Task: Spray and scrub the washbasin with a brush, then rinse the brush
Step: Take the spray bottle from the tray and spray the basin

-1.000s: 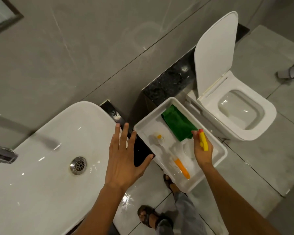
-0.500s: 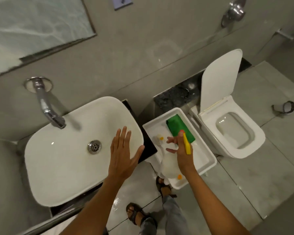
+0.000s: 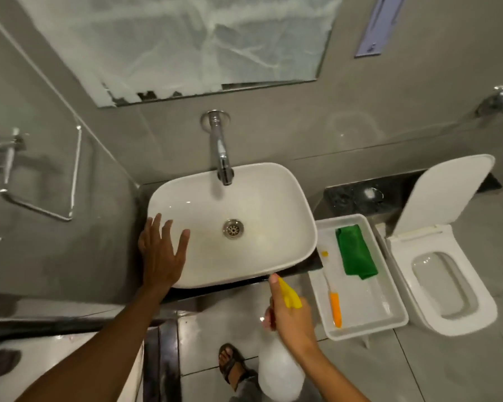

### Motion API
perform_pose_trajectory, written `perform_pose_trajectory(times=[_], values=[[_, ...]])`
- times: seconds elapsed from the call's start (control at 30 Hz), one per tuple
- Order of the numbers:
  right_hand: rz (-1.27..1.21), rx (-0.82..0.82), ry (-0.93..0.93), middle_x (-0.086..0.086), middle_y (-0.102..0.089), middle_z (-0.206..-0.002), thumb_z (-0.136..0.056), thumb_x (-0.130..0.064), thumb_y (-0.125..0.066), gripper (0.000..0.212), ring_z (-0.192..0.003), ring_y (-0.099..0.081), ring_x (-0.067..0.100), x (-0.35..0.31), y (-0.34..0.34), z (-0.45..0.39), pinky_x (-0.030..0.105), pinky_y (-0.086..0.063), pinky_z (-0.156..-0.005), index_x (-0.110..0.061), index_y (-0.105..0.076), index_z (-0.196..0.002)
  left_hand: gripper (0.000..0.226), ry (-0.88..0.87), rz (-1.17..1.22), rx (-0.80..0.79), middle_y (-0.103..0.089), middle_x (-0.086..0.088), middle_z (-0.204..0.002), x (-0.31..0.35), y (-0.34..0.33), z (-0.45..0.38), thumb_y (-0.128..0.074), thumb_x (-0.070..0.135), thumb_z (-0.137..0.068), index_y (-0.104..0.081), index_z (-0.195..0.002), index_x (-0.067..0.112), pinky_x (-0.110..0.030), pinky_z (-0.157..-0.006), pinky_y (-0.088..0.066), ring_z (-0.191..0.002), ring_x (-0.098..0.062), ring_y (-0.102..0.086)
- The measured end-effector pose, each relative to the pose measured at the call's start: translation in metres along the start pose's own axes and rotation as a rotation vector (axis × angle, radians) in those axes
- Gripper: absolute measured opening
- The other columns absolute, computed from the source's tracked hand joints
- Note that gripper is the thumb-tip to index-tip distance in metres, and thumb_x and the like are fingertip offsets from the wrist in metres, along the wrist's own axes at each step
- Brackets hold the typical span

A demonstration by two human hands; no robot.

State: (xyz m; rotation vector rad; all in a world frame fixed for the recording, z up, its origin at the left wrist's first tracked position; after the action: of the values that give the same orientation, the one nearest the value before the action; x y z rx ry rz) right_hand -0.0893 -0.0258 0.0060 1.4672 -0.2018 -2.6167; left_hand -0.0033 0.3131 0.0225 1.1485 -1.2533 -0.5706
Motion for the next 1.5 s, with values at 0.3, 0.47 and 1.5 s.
perform_pose_trajectory(times=[0.3,0.47,1.5], values=[[0.019,0.006,-0.031,0.007,-0.074,-0.063,-0.097,-0.077,-0.047,0.05,-0.075,-0.082,0.018,-0.006,-0.047,0.009,0.043,-0.066,-0.073,-0.035,-0.072,-0.086,0.077,0.1,0.07,-0.006,-0.034,-0.012,-0.175,-0.023,-0.013,0.006,-0.035,0.066,-0.105,-0.052,-0.155,0.011,-0.056,-0.134,-0.02,-0.166,-0.034,-0.023],[-0.158,0.088,-0.09,0.006,-0.081,-0.083,-0.098,-0.069,-0.056,0.043,-0.088,-0.083,0.026,-0.003,-0.045,0.008,0.052,-0.069,-0.069,-0.032,-0.077,-0.105,0.072,0.114,0.128,0.018,-0.04,-0.011,-0.172,-0.027,-0.012,0.006,-0.042,0.062,-0.104,-0.056,-0.152,0.01,-0.055,-0.132,-0.026,-0.164,-0.034,-0.028],[-0.106,-0.032,-0.085,0.013,-0.074,-0.073,-0.098,-0.064,-0.06,0.045,-0.086,-0.082,0.032,-0.026,-0.077,0.012,0.054,-0.069,-0.076,-0.024,-0.072,-0.082,0.064,0.121,0.152,0.036,-0.05,-0.013,-0.165,-0.031,-0.011,0.006,-0.046,0.057,-0.108,-0.06,-0.147,0.008,-0.056,-0.128,-0.035,-0.16,-0.035,-0.036]])
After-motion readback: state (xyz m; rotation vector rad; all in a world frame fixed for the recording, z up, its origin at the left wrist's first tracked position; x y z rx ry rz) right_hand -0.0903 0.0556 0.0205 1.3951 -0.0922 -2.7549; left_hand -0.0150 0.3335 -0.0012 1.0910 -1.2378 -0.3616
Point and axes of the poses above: each hand's wrist, its own z-axis away from the middle knuckle, its own y-axis out of the back of the hand, x = y × z, the point moved 10 cm from there along -z, towards the middle knuckle
